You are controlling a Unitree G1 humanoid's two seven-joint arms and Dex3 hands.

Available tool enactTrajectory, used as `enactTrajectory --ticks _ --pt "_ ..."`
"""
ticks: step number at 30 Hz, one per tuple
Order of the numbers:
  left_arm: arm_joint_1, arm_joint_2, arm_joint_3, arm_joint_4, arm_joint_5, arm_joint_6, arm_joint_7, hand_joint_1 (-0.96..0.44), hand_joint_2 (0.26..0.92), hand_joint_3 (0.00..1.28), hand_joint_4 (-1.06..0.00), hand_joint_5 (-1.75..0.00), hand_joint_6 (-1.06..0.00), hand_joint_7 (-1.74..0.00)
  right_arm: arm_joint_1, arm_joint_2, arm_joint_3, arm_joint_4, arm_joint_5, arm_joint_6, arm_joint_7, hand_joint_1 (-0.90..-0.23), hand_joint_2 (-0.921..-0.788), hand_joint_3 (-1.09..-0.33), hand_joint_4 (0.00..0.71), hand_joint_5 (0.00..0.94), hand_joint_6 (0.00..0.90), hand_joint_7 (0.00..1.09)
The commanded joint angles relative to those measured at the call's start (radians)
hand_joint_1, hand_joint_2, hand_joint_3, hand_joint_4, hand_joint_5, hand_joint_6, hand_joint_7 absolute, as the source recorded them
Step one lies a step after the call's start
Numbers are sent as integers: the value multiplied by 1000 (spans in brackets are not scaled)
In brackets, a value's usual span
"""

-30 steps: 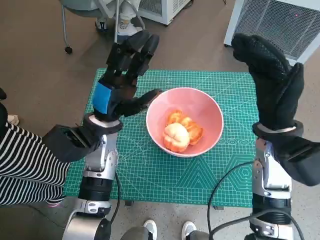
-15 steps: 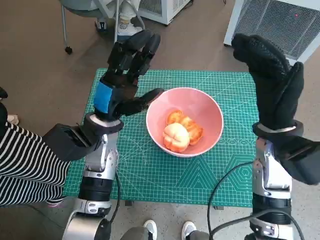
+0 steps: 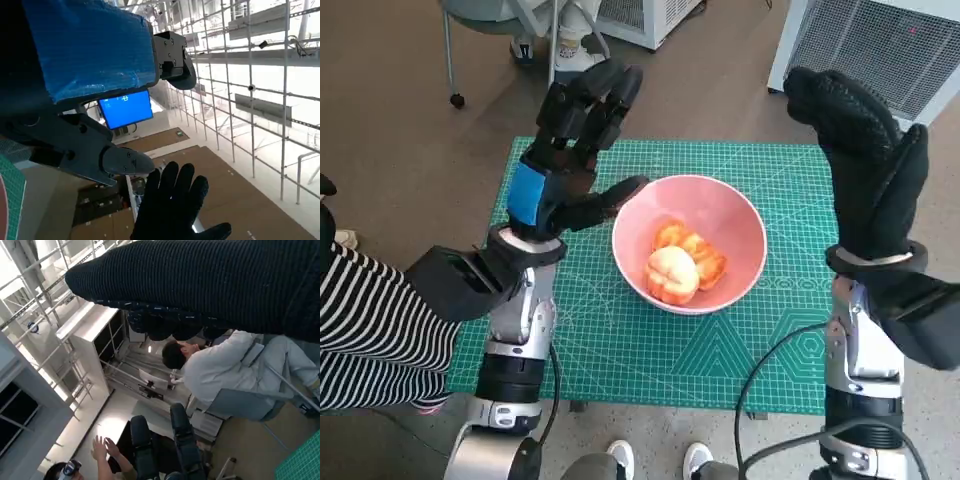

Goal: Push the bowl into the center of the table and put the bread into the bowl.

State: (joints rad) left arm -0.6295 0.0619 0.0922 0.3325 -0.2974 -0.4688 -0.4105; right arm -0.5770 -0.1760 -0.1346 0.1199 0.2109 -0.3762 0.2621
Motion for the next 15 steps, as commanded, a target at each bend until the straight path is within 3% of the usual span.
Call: enactTrajectory --ticks 1,15 --pt "-5 -2 -6 -19 3 6 -2 -120 889 224 -234 -36 1 -688 8 -6 -2 12 1 2 7 -693 -921 -722 206 0 145 389" --pt "-8 4 -2 -17 4 0 -7 -118 881 230 -234 -39 1 -698 7 -7 1 16 -2 -2 8 -688 -921 -724 206 1 146 386"
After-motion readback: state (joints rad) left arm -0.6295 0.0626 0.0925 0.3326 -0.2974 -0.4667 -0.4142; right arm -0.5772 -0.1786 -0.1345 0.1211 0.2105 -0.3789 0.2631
